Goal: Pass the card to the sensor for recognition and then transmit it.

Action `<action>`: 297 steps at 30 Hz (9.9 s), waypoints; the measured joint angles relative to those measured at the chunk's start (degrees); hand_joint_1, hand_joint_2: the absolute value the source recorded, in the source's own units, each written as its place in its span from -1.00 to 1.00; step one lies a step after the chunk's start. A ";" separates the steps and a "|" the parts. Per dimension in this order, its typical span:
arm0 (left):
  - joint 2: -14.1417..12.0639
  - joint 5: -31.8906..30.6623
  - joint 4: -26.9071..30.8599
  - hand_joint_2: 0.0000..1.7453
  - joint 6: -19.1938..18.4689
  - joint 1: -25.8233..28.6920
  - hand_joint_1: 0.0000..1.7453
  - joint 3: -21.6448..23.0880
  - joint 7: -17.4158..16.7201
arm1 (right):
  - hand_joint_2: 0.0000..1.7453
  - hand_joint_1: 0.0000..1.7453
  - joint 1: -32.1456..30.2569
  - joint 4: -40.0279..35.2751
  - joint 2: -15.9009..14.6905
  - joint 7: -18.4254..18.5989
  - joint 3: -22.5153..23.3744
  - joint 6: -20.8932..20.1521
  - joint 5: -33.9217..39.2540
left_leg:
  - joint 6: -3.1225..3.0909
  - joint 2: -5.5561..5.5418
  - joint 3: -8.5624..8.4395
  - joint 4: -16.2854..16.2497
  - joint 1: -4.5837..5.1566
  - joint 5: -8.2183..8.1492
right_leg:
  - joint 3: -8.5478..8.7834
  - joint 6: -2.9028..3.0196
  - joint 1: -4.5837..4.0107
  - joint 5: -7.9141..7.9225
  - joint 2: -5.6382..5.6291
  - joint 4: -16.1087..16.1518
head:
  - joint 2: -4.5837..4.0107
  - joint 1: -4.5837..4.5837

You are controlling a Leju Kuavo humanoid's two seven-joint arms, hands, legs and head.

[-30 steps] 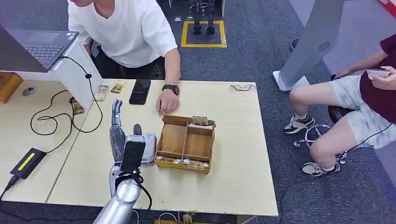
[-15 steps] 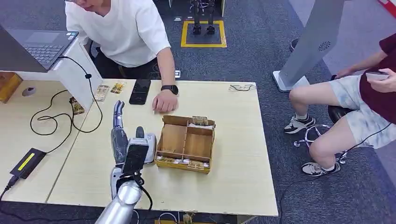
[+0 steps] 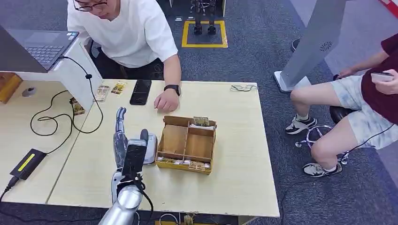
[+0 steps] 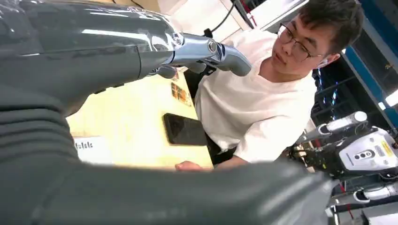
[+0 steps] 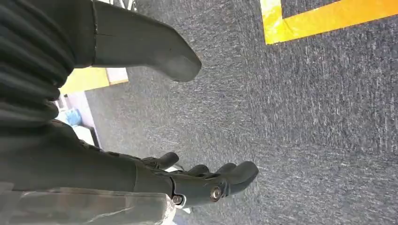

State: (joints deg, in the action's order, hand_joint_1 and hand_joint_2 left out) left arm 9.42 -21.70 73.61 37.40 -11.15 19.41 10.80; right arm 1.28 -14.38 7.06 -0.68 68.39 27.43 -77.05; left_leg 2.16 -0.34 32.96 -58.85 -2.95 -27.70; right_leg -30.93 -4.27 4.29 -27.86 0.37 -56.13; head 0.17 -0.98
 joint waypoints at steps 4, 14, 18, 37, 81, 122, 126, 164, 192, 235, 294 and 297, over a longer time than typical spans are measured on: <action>-0.52 0.57 1.22 1.00 -1.24 1.08 -1.00 0.00 0.26 | 1.00 -1.00 -0.15 -0.15 0.00 0.04 0.37 -0.74 -0.22 | 0.00 0.00 0.00 0.00 0.00 0.00 | -0.01 0.00 0.00 0.00 0.00 0.00 | 0.00 0.00; -1.03 -2.58 3.84 1.00 -0.98 3.21 -1.00 0.09 0.59 | 1.00 -1.00 -0.57 -1.59 0.63 -1.99 1.09 2.16 -0.55 | 0.00 0.01 0.01 0.00 0.00 0.00 | -0.01 0.00 0.00 0.00 0.00 0.00 | 0.00 0.02; -1.33 -3.17 4.70 1.00 -1.29 3.62 -1.00 0.33 0.13 | 1.00 -1.00 -0.61 -2.01 0.87 -2.38 1.51 2.36 -0.90 | 0.00 0.01 0.00 0.00 0.00 0.00 | -0.01 0.00 0.00 0.00 0.00 0.00 | 0.00 0.00; -2.58 -6.21 8.63 1.00 -7.69 9.29 -1.00 3.00 -3.61 | 1.00 -1.00 -1.01 -2.23 2.01 0.37 1.68 3.48 -5.14 | 0.01 0.03 0.01 0.01 0.00 -0.02 | -0.03 0.01 0.00 -0.01 0.00 0.00 | 0.00 0.00; -4.37 -33.29 7.34 1.00 -2.69 8.59 -1.00 12.37 5.90 | 1.00 -1.00 -1.17 -2.80 0.52 -1.90 0.96 1.05 -12.81 | 0.01 0.05 0.02 0.01 0.00 -0.02 | -0.06 0.00 0.00 -0.01 -0.01 0.01 | 0.00 0.02; -0.55 -38.23 -11.13 1.00 -14.64 -1.15 -1.00 15.52 -16.07 | 1.00 -1.00 -0.09 -1.27 -2.12 0.74 -4.66 2.75 -13.05 | 0.00 0.06 0.05 0.01 0.00 -0.02 | -0.09 0.00 0.00 0.00 -0.01 0.01 | 0.00 0.02; -0.35 -38.38 -11.37 1.00 -14.69 -1.22 -1.00 15.15 -16.61 | 1.00 -1.00 -0.09 -1.27 -2.12 0.88 -4.66 2.75 -13.07 | 0.00 0.06 0.06 0.01 0.00 -0.02 | -0.09 0.00 0.00 0.00 -0.01 0.01 | 0.00 0.00; 0.11 -38.14 -6.47 1.00 -4.22 -0.88 -1.00 11.47 -10.06 | 1.00 -1.00 -0.27 -1.27 -2.12 -0.31 -4.44 2.82 -13.07 | -0.01 0.04 0.08 0.01 0.00 -0.01 | -0.08 0.00 0.00 0.00 0.00 0.01 | 0.00 0.00; -0.98 -45.61 -11.45 1.00 -6.51 -1.85 -1.00 11.10 -13.24 | 1.00 -1.00 -0.06 -1.03 -2.51 -0.31 -5.44 2.82 -13.07 | -0.01 0.05 0.08 0.01 0.00 -0.01 | -0.09 0.00 0.00 0.00 0.00 0.01 | 0.00 0.00; -1.77 -47.89 -14.84 1.00 0.61 -2.06 1.00 9.42 -11.58 | 1.00 -1.00 0.20 -0.68 -3.08 -0.79 -6.97 3.10 -13.05 | -0.01 0.05 0.08 0.01 0.00 -0.01 | -0.09 0.00 0.00 0.00 -0.01 0.01 | 0.00 0.00; -4.81 -32.79 0.81 1.00 0.94 -2.01 -1.00 10.91 4.94 | 1.00 -1.00 -0.18 0.70 -4.00 -1.90 -8.13 3.34 -11.71 | -0.01 0.06 0.12 0.01 0.00 -0.01 | -0.15 0.00 0.00 0.00 -0.01 0.01 | 0.00 0.00; -5.03 -32.74 1.31 1.00 0.94 -1.75 -1.00 11.26 4.94 | 1.00 -1.00 -0.34 0.70 -4.00 -1.90 -8.02 3.32 -11.01 | -0.01 0.06 0.11 0.01 0.00 -0.01 | -0.14 0.00 0.00 0.00 -0.01 0.00 | 0.00 0.00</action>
State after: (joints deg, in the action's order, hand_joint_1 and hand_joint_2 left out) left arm 4.39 -54.45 74.93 38.34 -12.90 30.67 15.74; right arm 0.95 -13.68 3.06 -2.58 60.37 30.75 -88.06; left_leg 2.16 -0.28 33.07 -58.84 -2.95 -27.70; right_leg -31.08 -4.27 4.29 -27.85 0.36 -56.13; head 0.18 -0.98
